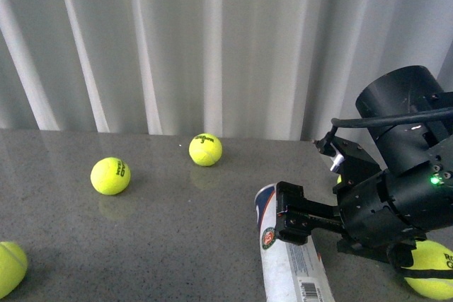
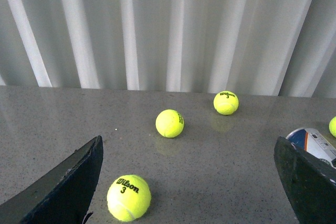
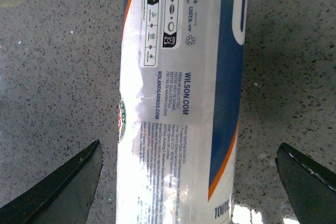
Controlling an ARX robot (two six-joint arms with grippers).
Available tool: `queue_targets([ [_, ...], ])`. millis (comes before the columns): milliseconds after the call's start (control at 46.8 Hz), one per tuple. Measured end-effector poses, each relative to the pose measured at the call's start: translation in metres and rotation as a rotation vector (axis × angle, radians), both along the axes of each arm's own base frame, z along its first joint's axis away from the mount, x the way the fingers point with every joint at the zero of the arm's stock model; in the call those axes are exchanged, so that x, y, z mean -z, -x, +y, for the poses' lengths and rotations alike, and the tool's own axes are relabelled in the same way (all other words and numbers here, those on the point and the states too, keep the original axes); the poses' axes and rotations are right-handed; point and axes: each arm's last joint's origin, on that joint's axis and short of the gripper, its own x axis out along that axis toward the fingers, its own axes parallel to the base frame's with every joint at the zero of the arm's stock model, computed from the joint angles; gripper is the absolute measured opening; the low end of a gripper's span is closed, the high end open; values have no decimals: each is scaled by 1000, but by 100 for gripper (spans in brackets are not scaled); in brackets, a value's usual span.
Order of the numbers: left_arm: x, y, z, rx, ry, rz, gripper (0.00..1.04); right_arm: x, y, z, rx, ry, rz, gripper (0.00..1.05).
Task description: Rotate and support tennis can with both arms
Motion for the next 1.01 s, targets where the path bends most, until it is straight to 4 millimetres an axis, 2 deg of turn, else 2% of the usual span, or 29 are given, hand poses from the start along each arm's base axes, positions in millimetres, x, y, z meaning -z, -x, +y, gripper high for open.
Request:
queue_targets([
  [214, 0, 0, 0, 0, 0, 0, 98, 25, -13, 18, -34, 9, 40, 98],
  [428, 0, 0, 0, 0, 0, 0, 98, 34, -28, 24, -31, 24, 48, 97],
  [535, 0, 0, 0, 0, 0, 0, 98, 33, -29, 25, -38, 22, 45, 80],
  [791, 0, 0, 0, 0, 0, 0, 98, 33, -25, 22, -128, 51, 23, 50],
  [1005, 0, 0, 0, 0, 0, 0, 98, 18, -15, 20, -345, 136, -88, 29],
])
